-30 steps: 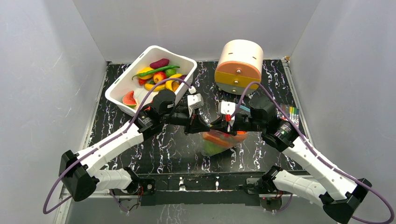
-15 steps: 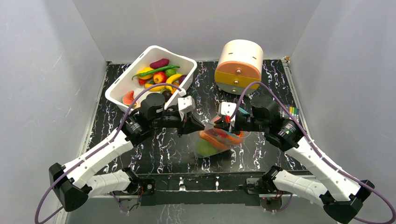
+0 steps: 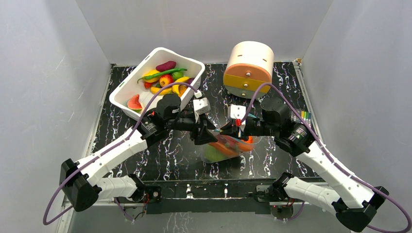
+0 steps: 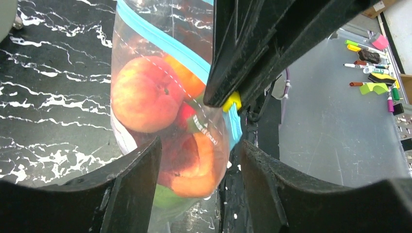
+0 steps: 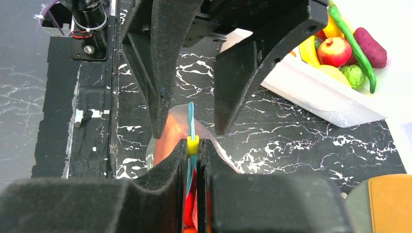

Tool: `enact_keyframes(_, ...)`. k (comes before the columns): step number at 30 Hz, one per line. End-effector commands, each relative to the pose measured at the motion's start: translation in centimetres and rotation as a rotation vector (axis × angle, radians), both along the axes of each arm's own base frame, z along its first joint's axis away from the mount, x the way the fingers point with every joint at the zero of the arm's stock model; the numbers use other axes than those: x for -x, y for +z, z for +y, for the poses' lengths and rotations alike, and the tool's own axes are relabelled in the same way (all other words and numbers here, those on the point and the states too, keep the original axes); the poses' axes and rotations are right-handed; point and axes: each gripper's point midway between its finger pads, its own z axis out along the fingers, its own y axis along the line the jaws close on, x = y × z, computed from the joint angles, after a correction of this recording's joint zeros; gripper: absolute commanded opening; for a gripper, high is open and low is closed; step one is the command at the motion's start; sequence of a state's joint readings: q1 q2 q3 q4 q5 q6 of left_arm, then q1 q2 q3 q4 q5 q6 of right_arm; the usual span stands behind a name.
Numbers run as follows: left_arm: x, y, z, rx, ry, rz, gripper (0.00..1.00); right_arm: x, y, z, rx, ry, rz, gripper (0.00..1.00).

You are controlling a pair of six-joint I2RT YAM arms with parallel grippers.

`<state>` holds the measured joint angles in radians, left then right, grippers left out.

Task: Place the food in the zip-top bag and seal the zipper
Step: Zip the zipper food storage bag at the center of the board.

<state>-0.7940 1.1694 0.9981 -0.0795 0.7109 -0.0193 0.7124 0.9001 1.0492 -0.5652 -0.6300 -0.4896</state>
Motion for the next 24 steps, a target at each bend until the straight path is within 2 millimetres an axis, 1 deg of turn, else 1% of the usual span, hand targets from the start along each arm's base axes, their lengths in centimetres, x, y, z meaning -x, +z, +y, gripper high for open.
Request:
enact_keyframes(1,-0.2,3.2,-1.0,0.084,-0.040,-0.055,0.57,-0.1,2.4,0.8,-0.085,0.027,-0.057,0.00)
enact_keyframes(4,-0.4,3.4,-1.2,0.094,-0.042,-0.064,0.55,-0.1,2.2,1.0,-0.087,0.035,-0.049,0.00)
enact_keyframes(6,-0.4,3.6,-1.3,0.099,-0.047,-0.070,0.49,-0.2,2.0,1.0,-0.083,0.035,-0.044,0.00)
enact_keyframes(7,-0.5,3.7,-1.4,0.100,-0.048,-0.072,0.43,-0.2,1.9,1.1,-0.080,0.033,-0.042,0.00)
enact_keyframes(8,-0.5,3.9,-1.4,0.102,-0.050,-0.078,0.33,-0.3,1.7,1.0,-0.073,0.028,-0.038,0.00)
enact_keyframes(9,-0.5,4.1,-1.4,0.106,-0.051,-0.084,0.18,-0.4,1.4,1.0,-0.062,0.022,-0.037,0.00)
enact_keyframes(10,-0.4,4.3,-1.3,0.108,-0.052,-0.091,0.06,-0.6,1.2,0.8,-0.047,0.011,-0.040,0.00)
enact_keyframes(11,-0.3,4.4,-1.1,0.110,-0.053,-0.099,0.00,-0.8,0.9,0.5,-0.028,-0.001,-0.042,0.00)
enact_keyframes(18,0.1,4.8,0.9,0.109,0.004,-0.188,0.00,-1.7,0.4,-1.5,0.067,-0.086,-0.091,0.00)
enact_keyframes(24,0.2,5.5,2.3,0.101,0.047,-0.245,0.00,-1.7,-0.5,-2.2,0.108,-0.107,-0.079,0.00)
